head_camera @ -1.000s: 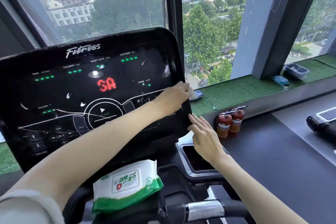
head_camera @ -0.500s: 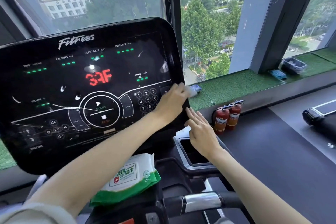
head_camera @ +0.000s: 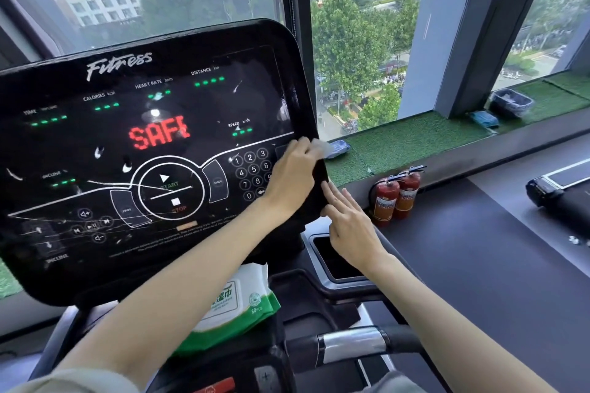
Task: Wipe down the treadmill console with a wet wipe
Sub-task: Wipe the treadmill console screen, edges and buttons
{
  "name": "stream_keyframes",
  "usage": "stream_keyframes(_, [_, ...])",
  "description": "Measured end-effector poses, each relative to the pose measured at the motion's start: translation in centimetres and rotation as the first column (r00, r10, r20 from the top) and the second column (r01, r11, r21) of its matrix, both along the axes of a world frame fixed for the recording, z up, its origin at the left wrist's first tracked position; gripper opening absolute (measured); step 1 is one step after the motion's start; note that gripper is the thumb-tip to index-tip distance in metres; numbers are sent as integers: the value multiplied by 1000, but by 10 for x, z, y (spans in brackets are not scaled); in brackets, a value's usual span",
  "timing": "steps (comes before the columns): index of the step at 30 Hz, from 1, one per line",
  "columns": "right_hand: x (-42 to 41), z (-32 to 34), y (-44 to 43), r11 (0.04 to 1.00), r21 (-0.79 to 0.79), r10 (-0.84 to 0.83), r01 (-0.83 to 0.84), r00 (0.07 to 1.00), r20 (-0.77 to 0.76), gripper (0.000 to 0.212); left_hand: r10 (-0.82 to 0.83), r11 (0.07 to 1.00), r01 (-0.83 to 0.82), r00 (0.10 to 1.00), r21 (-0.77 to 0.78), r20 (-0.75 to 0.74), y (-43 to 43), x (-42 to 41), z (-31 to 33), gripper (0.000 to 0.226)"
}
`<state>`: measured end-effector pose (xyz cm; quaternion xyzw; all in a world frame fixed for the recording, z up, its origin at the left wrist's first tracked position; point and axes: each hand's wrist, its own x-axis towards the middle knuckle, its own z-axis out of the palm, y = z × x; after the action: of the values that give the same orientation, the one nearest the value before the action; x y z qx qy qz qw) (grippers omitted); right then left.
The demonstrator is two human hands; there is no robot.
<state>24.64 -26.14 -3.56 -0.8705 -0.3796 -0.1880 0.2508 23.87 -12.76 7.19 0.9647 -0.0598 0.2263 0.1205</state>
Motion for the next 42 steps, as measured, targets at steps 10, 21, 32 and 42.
stream_keyframes(10, [-7,-11,-8,980,192,-31,52,993,-110,35,73,996,-72,997,-60,15,-3,-2,-9,47])
stream_keyframes(21, [-4,2,5,519,663,333,539,587,-738,44,-127,920,212,957,329,-261,-6,-10,-16,35])
stream_keyframes(32, [-3,17,-1,435,586,504,683,354,-788,41,-142,741,400,879,539,-456,1,-19,-27,33])
stream_keyframes(42, [-10,21,2,604,561,308,566,483,-819,38,-123,876,311,883,368,-452,-2,-24,-26,28])
